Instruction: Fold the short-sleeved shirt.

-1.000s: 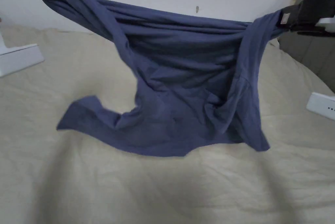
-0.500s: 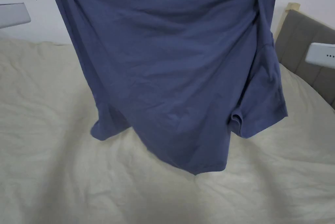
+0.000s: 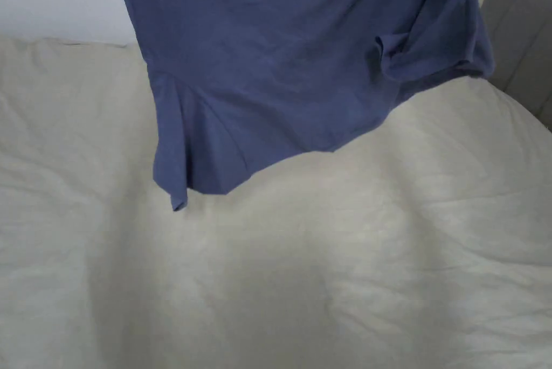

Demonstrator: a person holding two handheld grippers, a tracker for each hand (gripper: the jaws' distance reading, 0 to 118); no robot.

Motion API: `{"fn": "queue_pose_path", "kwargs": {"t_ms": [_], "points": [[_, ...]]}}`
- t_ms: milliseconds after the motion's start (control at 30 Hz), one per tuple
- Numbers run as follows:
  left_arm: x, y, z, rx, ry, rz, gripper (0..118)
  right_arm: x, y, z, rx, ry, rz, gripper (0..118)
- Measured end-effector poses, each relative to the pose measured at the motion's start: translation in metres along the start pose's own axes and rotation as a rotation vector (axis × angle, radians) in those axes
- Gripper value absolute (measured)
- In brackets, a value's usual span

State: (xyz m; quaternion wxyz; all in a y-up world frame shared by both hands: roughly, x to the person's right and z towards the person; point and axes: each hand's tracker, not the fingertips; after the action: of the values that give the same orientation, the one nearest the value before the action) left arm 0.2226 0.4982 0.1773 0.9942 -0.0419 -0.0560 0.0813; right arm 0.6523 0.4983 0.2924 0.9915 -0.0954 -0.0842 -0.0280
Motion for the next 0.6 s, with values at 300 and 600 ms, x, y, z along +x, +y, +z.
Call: {"fn": "queue_pose_path", "kwargs": {"t_ms": [300,600], "points": [[0.007,-0.022,-0.022,0.084,-0.128,0.066,3,0.024,-0.012,-0.020,0.051,-0.027,-0.039,8],[-0.025,-0.181,0.016,-0.191,-0.139,-0.039,3,0.039,-0.161,0.010,-0.205,0.091,-0.071,8]]}}
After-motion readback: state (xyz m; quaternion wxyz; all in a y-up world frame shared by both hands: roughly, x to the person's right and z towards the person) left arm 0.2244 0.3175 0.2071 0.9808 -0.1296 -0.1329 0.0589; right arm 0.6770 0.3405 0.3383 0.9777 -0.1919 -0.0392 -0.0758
